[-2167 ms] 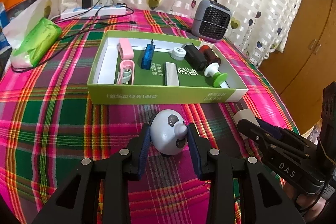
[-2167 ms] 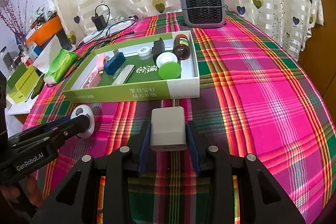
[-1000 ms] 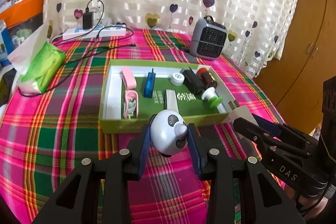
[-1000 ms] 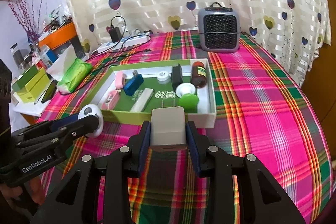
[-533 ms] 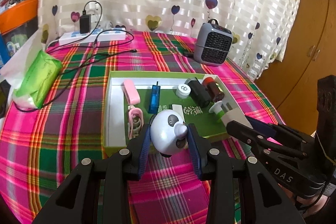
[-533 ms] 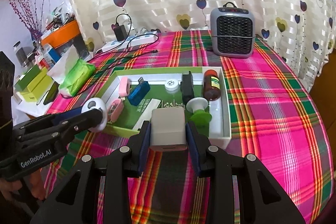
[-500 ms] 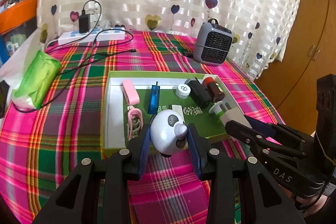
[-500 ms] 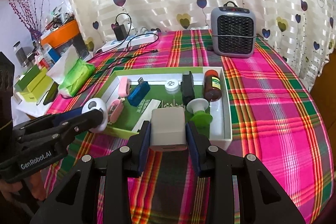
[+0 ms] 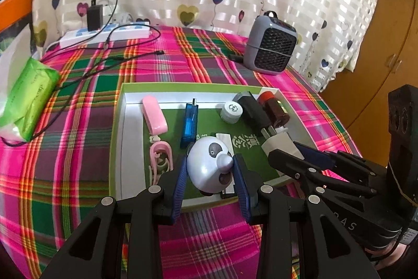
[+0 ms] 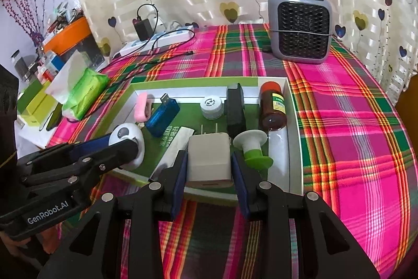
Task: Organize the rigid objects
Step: 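Lower both held items into the tray and open both tools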
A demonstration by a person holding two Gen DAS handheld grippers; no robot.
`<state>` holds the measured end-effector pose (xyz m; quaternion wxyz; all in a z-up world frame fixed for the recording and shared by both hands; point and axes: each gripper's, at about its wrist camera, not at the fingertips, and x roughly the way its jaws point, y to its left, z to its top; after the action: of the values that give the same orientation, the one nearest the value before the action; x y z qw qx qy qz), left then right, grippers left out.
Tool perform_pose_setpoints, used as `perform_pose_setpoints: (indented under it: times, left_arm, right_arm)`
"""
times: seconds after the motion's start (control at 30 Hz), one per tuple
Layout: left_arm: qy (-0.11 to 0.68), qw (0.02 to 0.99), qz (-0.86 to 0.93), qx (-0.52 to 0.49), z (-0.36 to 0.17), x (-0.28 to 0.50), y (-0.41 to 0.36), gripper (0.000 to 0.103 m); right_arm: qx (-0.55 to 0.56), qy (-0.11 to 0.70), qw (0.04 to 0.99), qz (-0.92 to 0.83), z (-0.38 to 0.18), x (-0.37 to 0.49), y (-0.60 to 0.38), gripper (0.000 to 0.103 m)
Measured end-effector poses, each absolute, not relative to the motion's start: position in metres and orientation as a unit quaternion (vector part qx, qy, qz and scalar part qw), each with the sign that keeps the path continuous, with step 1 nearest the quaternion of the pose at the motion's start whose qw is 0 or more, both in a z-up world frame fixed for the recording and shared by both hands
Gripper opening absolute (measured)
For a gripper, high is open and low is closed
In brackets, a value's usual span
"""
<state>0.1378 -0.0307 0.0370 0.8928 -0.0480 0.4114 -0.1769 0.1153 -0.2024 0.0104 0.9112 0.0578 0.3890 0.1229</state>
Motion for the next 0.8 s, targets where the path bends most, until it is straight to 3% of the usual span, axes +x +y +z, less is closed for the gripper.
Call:
perform_pose_setpoints:
  times: [0.8]
  left_arm:
    - [0.436,0.883,-0.168,-0.036,0.015,0.159,-0.035,0.034]
  right_arm:
    - [0.046,0.419,0.897,0.130,-0.009,0.140,-0.201,0.035]
